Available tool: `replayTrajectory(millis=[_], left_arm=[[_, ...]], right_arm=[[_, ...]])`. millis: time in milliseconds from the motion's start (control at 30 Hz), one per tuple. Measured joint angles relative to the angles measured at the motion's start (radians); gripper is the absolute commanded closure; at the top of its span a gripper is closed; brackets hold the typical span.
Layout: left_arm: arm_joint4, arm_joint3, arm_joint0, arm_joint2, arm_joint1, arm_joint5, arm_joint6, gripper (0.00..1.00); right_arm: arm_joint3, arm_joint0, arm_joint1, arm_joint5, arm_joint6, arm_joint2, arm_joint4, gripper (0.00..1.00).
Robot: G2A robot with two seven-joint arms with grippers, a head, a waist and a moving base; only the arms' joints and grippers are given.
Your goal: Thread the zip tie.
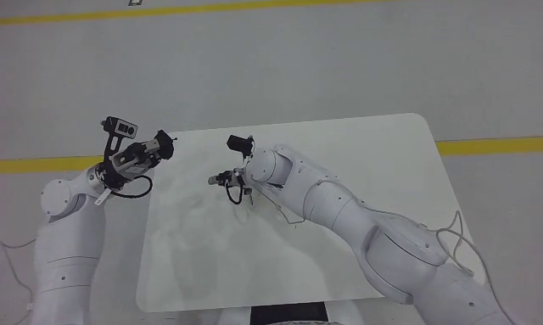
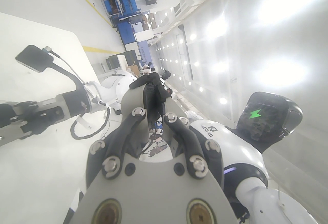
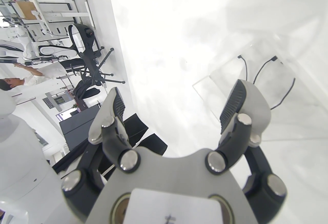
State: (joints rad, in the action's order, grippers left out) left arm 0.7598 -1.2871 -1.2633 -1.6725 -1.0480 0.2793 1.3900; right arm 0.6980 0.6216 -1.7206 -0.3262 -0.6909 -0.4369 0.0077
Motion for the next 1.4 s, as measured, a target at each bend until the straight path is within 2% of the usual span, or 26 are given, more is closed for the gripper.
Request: replayTrajectory(millis=[333, 500, 900, 1133, 1400], left_arm=[[0.000, 0.000, 0.000, 0.000, 0.000, 0.000, 0.000, 1.00], [0.000, 0.000, 0.000, 0.000, 0.000, 0.000, 0.000, 1.00], [0.000, 0.000, 0.000, 0.000, 0.000, 0.000, 0.000, 1.00], [0.000, 0.000, 0.000, 0.000, 0.000, 0.000, 0.000, 1.00], [0.000, 0.000, 0.000, 0.000, 0.000, 0.000, 0.000, 1.00]], right_arm=[[0.098, 0.038, 0.049, -0.014, -0.038, -0.058, -0.073, 0.00], [0.108, 0.043, 0.064, -0.014, -0.079, -0.068, -0.140, 0.00], [0.071, 0.043, 0.033, -0.014, -0.111, -0.074, -0.217, 0.00], [0.073, 0.047, 0.034, -0.011, -0.106, -0.075, -0.219, 0.00], [0.098, 0.059, 0.038, -0.014, -0.093, -0.077, -0.292, 0.00]])
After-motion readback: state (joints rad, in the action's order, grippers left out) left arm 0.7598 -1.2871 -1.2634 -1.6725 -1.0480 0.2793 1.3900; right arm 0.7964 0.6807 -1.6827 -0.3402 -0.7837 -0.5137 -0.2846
